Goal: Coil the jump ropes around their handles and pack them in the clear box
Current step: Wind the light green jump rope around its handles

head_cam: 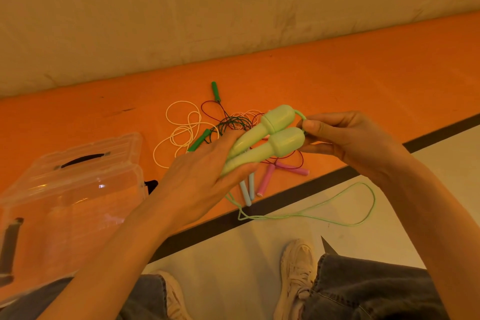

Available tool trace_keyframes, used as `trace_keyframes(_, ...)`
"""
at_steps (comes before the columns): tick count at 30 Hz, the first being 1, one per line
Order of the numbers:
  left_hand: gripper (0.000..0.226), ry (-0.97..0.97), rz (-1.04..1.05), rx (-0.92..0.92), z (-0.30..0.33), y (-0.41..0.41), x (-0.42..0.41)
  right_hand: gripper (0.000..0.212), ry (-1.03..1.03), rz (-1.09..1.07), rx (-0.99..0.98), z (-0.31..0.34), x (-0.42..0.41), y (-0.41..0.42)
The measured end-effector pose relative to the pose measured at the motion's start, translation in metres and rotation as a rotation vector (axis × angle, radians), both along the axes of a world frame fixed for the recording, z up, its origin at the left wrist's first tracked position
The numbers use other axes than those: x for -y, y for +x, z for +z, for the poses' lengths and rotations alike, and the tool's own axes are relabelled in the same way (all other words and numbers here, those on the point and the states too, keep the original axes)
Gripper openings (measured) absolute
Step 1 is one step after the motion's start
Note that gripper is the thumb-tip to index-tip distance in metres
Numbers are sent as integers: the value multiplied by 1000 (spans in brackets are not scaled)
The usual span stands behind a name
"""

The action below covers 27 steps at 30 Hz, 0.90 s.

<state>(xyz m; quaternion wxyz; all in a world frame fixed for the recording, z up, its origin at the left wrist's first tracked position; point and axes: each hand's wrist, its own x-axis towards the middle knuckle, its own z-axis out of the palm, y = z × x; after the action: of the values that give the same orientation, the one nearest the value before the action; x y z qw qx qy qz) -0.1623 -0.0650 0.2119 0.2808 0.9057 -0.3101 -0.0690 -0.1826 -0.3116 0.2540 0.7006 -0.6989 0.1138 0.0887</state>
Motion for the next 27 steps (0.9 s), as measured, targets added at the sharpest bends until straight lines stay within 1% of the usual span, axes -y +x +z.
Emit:
trace_keyframes(5, 61, -8, 53, 63, 0, 2, -1, 25, 2, -3, 14, -2, -1, -1)
trace_keyframes(11, 63, -28, 98, 92, 0, -1, 2, 26, 25, -2, -5, 1, -1, 1)
trace_keyframes(16, 58, -113, 104, -5, -2, 0, 2, 26, 40, -8, -28, 2, 0, 0)
trace_keyframes(20, 60, -230, 109, -56, -3, 3, 3, 26, 54, -17, -31, 3, -1, 0)
trace_keyframes(27, 62, -317, 127, -128, -3, 4, 5, 25, 93, -22, -34, 7, -4, -1)
